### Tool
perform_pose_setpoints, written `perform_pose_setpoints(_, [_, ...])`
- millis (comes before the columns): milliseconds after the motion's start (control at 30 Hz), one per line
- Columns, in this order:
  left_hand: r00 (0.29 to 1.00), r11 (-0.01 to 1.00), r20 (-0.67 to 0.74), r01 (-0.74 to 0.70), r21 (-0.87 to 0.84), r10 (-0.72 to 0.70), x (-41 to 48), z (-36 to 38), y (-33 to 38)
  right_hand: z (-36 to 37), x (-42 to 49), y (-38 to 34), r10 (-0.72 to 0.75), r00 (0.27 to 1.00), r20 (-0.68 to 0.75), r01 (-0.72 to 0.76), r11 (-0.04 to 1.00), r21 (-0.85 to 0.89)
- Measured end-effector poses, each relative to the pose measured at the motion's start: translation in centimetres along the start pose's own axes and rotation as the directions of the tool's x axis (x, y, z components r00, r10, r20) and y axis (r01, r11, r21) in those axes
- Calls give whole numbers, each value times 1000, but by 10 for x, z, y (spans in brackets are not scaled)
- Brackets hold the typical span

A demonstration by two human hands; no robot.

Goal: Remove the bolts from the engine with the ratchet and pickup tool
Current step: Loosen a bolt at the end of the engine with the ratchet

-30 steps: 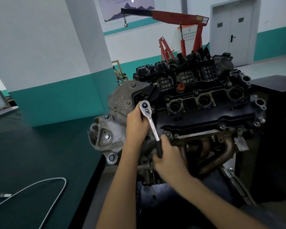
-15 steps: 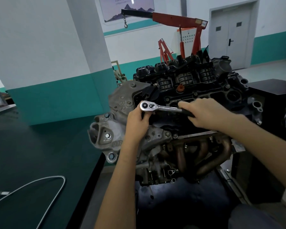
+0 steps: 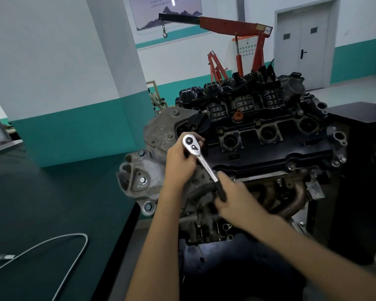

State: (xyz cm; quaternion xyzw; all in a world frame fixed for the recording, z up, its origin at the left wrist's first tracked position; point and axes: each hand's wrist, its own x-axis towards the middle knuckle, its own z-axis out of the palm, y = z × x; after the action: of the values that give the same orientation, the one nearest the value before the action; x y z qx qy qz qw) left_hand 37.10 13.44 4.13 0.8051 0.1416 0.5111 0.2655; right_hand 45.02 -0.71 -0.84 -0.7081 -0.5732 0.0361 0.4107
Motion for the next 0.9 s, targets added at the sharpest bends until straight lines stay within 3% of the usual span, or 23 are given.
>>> perform_pose_setpoints(67, [998, 1000, 54, 16, -2, -16, 1, -2, 1, -42, 15, 17, -75, 995, 73, 90, 969, -229])
perform_pose_setpoints(167, [995, 997, 68, 64, 40, -66, 2, 0, 0, -101, 54, 26, -176, 977, 118, 210, 728, -653])
perform_pose_setpoints(267, [995, 990, -4, 102, 98, -103, 2, 4, 2, -117, 71, 22, -239, 965, 103, 235, 630, -740])
perform_pose_setpoints(333, [992, 984, -64, 114, 135, -107, 2, 6, 0, -97, 57, 21, -229, 973, 15, 173, 692, -701])
perform_pose_setpoints(400, [992, 978, -81, 113, 175, -100, 2, 6, 0, -61, 28, 21, -139, 986, -89, 65, 823, -564])
perform_pose_setpoints(467, [993, 974, -67, 111, 198, -99, 2, 7, 0, -22, 5, 11, 1, 990, -143, -43, 956, -291])
perform_pose_setpoints(533, [991, 976, -62, 126, 176, -117, 1, 8, 1, 10, -5, -5, 76, 991, -111, -77, 997, -6])
perform_pose_setpoints(633, [988, 983, -80, 138, 118, -130, -1, 8, 0, 32, -5, -24, 126, 992, -32, -108, 936, 335])
perform_pose_setpoints(733, [992, 987, -63, 113, 112, -106, 0, 7, 0, 13, 3, -23, 199, 947, 251, -317, 695, 645])
perform_pose_setpoints(767, [995, 988, -46, 92, 123, -87, 1, 6, 0, 1, 6, -20, 193, 926, 324, -363, 690, 626])
perform_pose_setpoints(833, [998, 990, -9, 58, 130, -58, 2, 3, 0, -27, 19, -12, 210, 908, 364, -364, 825, 433])
perform_pose_setpoints(900, [1000, 995, -2, 31, 95, -31, 1, 1, 2, -59, 39, -6, 181, 955, 235, -189, 982, 10])
